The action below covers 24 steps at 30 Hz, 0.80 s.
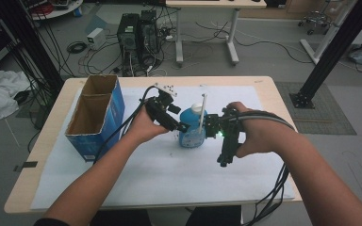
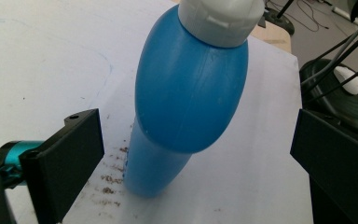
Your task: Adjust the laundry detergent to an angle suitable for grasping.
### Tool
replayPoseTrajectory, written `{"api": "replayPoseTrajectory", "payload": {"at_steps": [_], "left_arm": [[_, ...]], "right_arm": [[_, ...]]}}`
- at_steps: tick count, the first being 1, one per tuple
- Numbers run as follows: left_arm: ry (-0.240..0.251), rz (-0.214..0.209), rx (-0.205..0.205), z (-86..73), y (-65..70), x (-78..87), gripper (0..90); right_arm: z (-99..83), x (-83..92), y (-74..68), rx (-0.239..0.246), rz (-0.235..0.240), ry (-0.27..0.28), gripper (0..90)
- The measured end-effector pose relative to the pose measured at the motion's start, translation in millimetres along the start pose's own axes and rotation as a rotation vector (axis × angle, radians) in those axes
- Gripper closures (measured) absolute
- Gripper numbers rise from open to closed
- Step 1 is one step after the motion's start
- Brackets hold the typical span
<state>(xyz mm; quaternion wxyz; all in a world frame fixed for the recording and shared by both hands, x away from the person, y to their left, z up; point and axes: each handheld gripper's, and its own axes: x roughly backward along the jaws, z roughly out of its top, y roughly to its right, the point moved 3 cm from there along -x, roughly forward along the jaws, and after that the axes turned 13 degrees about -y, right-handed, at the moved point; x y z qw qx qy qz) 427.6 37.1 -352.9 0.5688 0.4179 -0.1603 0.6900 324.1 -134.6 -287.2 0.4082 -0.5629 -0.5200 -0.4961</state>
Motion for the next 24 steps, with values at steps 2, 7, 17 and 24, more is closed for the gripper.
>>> {"api": "replayPoseTrajectory", "payload": {"at_steps": [2,7,17,24], "left_arm": [[-0.012,0.001,-0.012,4.2,0.9,-2.0,2.6],[-0.039,0.015,-0.025,13.2,2.6,-6.8,2.6],[-0.122,0.056,-0.053,33.5,3.4,-24.0,2.6],[-0.148,0.064,-0.051,40.5,2.7,-30.0,2.6]], "right_arm": [[0.4,-0.7,0.4,0.000,0.000,0.000,3.3],[0.8,-1.0,1.1,-0.001,0.003,-0.002,3.3],[-5.3,-5.9,6.0,-0.020,0.017,0.007,3.3],[-7.1,-6.2,7.5,-0.019,0.019,0.006,3.3]]}}
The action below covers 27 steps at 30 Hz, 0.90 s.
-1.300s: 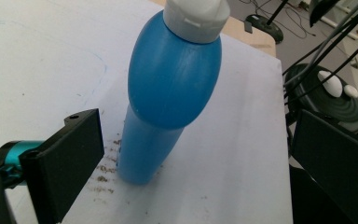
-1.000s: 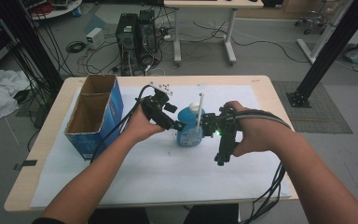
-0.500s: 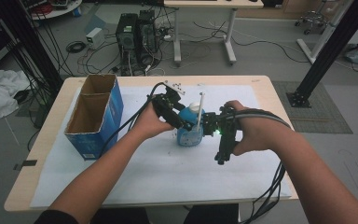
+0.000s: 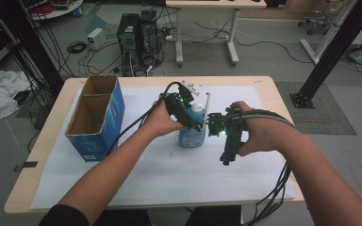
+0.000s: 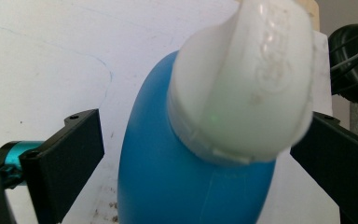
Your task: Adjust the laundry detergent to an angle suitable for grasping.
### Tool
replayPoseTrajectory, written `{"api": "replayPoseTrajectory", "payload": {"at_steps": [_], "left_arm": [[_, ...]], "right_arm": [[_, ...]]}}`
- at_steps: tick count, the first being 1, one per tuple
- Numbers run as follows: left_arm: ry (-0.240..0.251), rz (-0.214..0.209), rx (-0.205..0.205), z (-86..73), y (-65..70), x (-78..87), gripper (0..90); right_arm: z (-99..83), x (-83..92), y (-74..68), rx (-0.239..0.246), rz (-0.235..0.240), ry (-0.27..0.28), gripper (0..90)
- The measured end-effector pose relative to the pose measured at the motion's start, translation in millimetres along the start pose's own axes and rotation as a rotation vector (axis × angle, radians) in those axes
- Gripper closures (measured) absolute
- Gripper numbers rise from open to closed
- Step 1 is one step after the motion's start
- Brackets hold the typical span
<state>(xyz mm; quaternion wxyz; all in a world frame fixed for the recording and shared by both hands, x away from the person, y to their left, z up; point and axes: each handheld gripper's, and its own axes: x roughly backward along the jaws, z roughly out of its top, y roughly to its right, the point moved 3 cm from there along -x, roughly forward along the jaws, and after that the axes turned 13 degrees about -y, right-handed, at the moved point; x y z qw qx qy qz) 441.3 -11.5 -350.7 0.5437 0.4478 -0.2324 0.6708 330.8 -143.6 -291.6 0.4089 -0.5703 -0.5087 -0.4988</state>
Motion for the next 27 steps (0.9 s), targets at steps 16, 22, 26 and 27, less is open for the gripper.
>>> {"api": "replayPoseTrajectory", "payload": {"at_steps": [16,22,26,27], "left_arm": [[-0.049,0.022,-0.002,1.9,-0.9,-9.1,2.6],[-0.072,0.053,-0.012,1.5,-1.1,-10.7,2.7],[-0.062,0.063,-0.012,1.6,-1.0,-9.9,5.8],[-0.062,0.063,-0.012,1.6,-1.0,-9.9,7.3]], "right_arm": [[-15.8,-2.3,-2.4,-0.013,0.001,0.003,3.3],[-20.8,-5.3,-3.7,-0.015,0.001,0.003,3.3],[-22.1,-4.2,-3.3,-0.022,-0.004,0.011,3.4],[-22.1,-4.2,-3.3,-0.022,-0.004,0.011,3.4]]}}
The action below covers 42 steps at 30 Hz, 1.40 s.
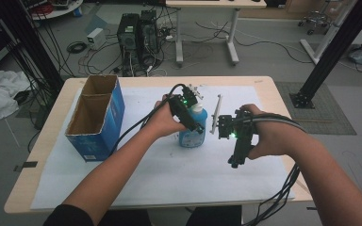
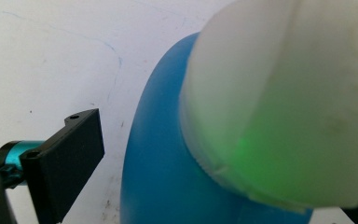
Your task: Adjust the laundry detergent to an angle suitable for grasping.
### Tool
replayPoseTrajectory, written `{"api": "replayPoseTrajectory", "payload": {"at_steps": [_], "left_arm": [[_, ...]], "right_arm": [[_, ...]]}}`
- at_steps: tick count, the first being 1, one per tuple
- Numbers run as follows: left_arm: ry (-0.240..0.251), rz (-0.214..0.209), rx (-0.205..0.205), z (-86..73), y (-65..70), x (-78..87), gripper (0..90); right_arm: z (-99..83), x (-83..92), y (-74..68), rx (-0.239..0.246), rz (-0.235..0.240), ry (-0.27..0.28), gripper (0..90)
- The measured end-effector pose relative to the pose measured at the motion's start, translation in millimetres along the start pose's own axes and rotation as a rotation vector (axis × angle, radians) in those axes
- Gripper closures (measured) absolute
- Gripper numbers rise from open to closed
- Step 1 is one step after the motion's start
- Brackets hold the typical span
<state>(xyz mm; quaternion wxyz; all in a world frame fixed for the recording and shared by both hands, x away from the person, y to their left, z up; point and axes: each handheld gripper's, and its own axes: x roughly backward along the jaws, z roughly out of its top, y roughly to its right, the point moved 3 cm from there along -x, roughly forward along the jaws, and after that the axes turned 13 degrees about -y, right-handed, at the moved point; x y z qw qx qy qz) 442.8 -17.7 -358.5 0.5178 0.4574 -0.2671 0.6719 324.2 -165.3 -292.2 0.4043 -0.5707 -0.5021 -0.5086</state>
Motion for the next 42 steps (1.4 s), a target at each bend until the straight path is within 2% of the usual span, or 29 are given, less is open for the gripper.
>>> {"api": "replayPoseTrajectory", "payload": {"at_steps": [5,11,19,21,42], "left_arm": [[-0.004,0.004,0.001,0.8,0.8,-1.6,9.2],[-0.019,0.035,-0.015,1.1,1.8,-3.8,11.4],[-0.026,0.042,-0.021,1.1,0.9,-4.9,14.2],[-0.027,0.054,-0.025,1.2,1.0,-5.8,15.8],[-0.027,0.072,-0.056,2.7,1.6,-9.9,27.6]], "right_arm": [[-0.5,-0.7,0.4,-0.003,0.003,0.001,3.4],[-1.1,-1.9,2.3,-0.005,0.004,0.000,3.3],[-0.4,-2.6,2.4,-0.011,0.003,0.001,3.3],[-0.9,-3.4,2.9,-0.011,0.003,-0.001,3.3],[-0.9,-3.7,5.4,-0.015,0.009,-0.003,3.3]]}}
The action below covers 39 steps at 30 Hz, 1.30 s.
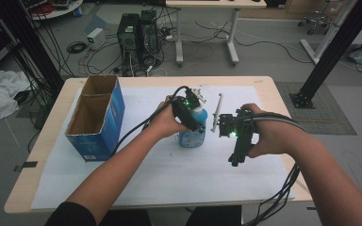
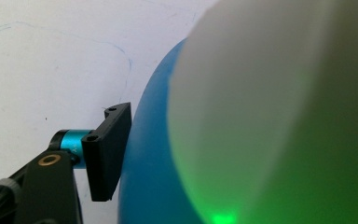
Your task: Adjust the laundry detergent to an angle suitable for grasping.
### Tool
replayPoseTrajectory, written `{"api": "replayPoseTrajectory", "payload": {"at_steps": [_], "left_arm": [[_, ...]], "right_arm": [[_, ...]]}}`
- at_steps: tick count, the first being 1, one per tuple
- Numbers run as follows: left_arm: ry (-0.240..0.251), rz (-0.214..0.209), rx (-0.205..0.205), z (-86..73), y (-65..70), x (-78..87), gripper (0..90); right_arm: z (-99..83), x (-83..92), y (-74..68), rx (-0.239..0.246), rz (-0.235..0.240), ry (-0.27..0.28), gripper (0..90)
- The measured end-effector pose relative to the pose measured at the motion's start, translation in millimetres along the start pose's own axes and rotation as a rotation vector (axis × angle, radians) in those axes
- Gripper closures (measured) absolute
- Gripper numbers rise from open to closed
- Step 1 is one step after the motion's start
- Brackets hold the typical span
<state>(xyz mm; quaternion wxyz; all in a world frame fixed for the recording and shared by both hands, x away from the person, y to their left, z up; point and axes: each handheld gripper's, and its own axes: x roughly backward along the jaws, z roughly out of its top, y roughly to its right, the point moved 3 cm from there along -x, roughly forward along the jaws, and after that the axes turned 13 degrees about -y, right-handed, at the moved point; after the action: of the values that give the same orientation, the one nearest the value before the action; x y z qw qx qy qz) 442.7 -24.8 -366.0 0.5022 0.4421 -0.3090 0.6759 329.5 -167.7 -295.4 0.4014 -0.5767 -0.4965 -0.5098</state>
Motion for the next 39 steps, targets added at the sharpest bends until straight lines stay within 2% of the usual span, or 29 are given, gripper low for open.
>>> {"api": "replayPoseTrajectory", "payload": {"at_steps": [5,8,9,10,17,20,26,29,30,31,35,39], "left_arm": [[0.007,-0.002,-0.010,0.0,0.2,1.2,33.5],[0.007,-0.002,-0.010,0.0,0.2,1.2,33.5],[0.012,-0.016,-0.024,0.3,1.9,1.4,33.5],[0.012,-0.016,-0.024,0.3,1.9,1.4,39.0],[0.020,0.001,-0.036,-0.2,3.4,3.0,41.0],[0.025,0.004,-0.040,-0.7,3.5,4.2,42.5],[0.032,0.020,-0.073,-0.3,6.9,8.7,43.2],[0.043,0.004,-0.078,0.3,8.6,14.2,43.5],[0.049,-0.001,-0.077,0.6,9.4,15.9,43.6],[0.053,-0.007,-0.073,0.9,10.3,17.7,43.7],[0.055,-0.017,-0.093,1.0,11.8,26.1,43.8],[0.058,-0.029,-0.092,-0.9,11.8,32.3,43.9]], "right_arm": [[0.1,-0.2,-0.2,-0.004,0.002,-0.003,3.3],[0.1,-0.5,0.5,0.001,-0.001,0.000,3.3],[0.1,-0.5,0.5,0.001,-0.001,0.000,3.3],[0.1,-0.5,0.5,0.001,-0.001,0.000,3.3],[2.6,-1.3,0.1,-0.006,0.002,0.000,3.3],[3.0,-1.8,0.9,0.013,-0.001,0.000,3.3],[2.1,-1.6,-0.6,-0.006,0.003,-0.009,3.3],[2.0,-1.6,-0.3,-0.006,0.002,-0.010,3.4],[2.9,-2.2,1.1,0.009,-0.001,-0.001,3.4],[3.1,-1.8,-0.2,-0.008,0.005,-0.009,3.3],[5.4,-1.9,0.1,0.006,0.004,-0.005,3.3],[6.5,-1.4,-1.3,-0.002,0.005,-0.009,3.3]]}}
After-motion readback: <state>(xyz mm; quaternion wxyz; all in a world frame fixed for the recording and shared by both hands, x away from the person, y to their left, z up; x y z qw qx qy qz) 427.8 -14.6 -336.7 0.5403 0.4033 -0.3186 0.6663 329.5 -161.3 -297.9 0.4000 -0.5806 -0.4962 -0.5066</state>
